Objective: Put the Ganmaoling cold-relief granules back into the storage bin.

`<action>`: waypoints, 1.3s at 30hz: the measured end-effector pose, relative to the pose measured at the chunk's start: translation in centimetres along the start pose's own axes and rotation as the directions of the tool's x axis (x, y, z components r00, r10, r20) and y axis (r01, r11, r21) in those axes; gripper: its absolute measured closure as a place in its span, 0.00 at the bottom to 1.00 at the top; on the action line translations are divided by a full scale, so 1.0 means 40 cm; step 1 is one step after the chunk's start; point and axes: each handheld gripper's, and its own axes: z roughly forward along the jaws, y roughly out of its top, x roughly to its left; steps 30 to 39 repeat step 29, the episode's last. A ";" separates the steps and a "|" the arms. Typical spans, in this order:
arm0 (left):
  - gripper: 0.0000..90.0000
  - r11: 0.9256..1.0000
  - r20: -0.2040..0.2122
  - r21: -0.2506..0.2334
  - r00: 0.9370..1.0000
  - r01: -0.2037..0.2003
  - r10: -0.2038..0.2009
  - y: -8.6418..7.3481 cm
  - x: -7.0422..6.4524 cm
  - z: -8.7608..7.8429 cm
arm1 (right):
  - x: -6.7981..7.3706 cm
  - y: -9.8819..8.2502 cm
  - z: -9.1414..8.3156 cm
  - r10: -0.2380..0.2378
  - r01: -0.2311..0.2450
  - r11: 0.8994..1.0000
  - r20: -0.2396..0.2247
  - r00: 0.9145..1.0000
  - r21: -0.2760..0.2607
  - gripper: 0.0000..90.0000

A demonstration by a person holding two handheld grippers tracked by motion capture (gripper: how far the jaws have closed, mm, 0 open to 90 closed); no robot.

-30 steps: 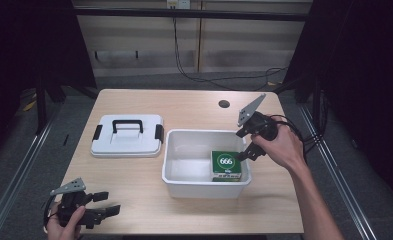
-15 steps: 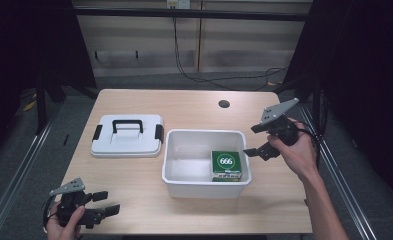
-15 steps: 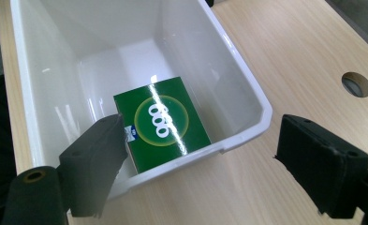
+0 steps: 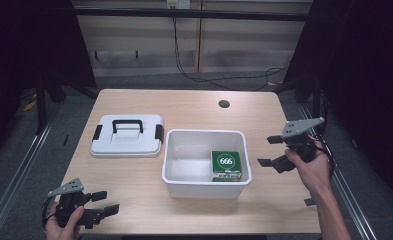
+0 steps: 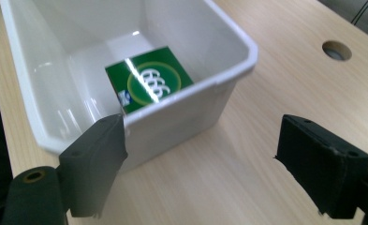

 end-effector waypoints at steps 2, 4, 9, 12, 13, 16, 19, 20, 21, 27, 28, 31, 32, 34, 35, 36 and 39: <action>0.19 1.000 -0.004 -0.006 1.000 0.000 0.000 0.000 0.002 -0.001 | 0.001 -0.021 -0.008 0.011 -0.011 1.000 0.008 1.000 -0.005 0.17; 0.19 1.000 -0.001 -0.003 1.000 0.008 -0.008 -0.001 0.001 0.001 | 0.001 -0.044 -0.018 0.035 -0.034 0.999 0.013 0.999 -0.023 0.17; 0.19 1.000 -0.003 -0.002 1.000 0.010 -0.010 -0.001 0.002 0.002 | 0.008 -0.098 -0.025 0.078 -0.077 0.996 0.019 0.997 -0.040 0.16; 0.19 1.000 -0.002 0.006 1.000 0.007 -0.007 0.000 0.001 0.004 | 0.018 -0.127 -0.015 0.087 -0.086 0.996 0.037 0.996 -0.039 0.16; 0.19 1.000 -0.002 0.004 1.000 0.006 -0.006 0.000 0.001 0.003 | 0.024 -0.142 -0.003 0.092 -0.091 0.995 0.030 0.995 -0.027 0.16; 0.19 1.000 -0.003 -0.002 1.000 0.009 -0.009 -0.001 0.001 0.000 | 0.035 -0.156 0.008 0.099 -0.099 0.995 0.034 0.994 -0.022 0.16; 0.19 1.000 -0.001 -0.003 1.000 0.010 -0.010 -0.001 0.002 0.000 | 0.050 -0.190 0.024 0.109 -0.107 0.994 0.063 0.992 -0.030 0.16; 0.19 1.000 0.000 -0.001 1.000 0.006 -0.006 -0.001 0.001 0.001 | 0.050 -0.190 0.024 0.109 -0.107 0.994 0.063 0.992 -0.030 0.16; 0.19 1.000 0.007 0.002 1.000 0.002 -0.002 0.000 0.000 0.001 | 0.052 -0.202 0.026 0.120 -0.117 0.992 0.074 0.990 -0.050 0.16; 0.19 1.000 0.015 0.002 1.000 -0.009 0.009 0.002 -0.002 0.000 | 0.043 -0.269 0.051 0.178 -0.175 0.984 0.087 0.980 -0.044 0.15; 0.19 1.000 0.011 0.001 1.000 -0.008 0.008 0.002 -0.002 0.000 | 0.039 -0.278 0.051 0.190 -0.186 0.981 0.088 0.978 -0.050 0.14; 0.19 1.000 0.012 0.001 1.000 -0.007 0.007 0.002 -0.001 0.000 | 0.036 -0.282 0.052 0.194 -0.190 0.980 0.084 0.977 -0.052 0.15; 0.19 1.000 0.012 0.001 1.000 -0.007 0.007 0.002 -0.001 0.000 | 0.036 -0.282 0.052 0.194 -0.190 0.980 0.084 0.977 -0.052 0.15; 0.19 1.000 0.012 0.001 1.000 -0.007 0.007 0.002 -0.001 0.000 | 0.036 -0.282 0.052 0.194 -0.190 0.980 0.084 0.977 -0.052 0.15; 0.19 1.000 0.012 0.001 1.000 -0.007 0.007 0.002 -0.001 0.000 | 0.036 -0.282 0.052 0.194 -0.190 0.980 0.084 0.977 -0.052 0.15; 0.19 1.000 0.012 0.001 1.000 -0.007 0.007 0.002 -0.001 0.000 | 0.036 -0.282 0.052 0.194 -0.190 0.980 0.084 0.977 -0.052 0.15; 0.19 1.000 0.012 0.001 1.000 -0.007 0.007 0.002 -0.001 0.000 | 0.036 -0.282 0.052 0.194 -0.190 0.980 0.084 0.977 -0.052 0.15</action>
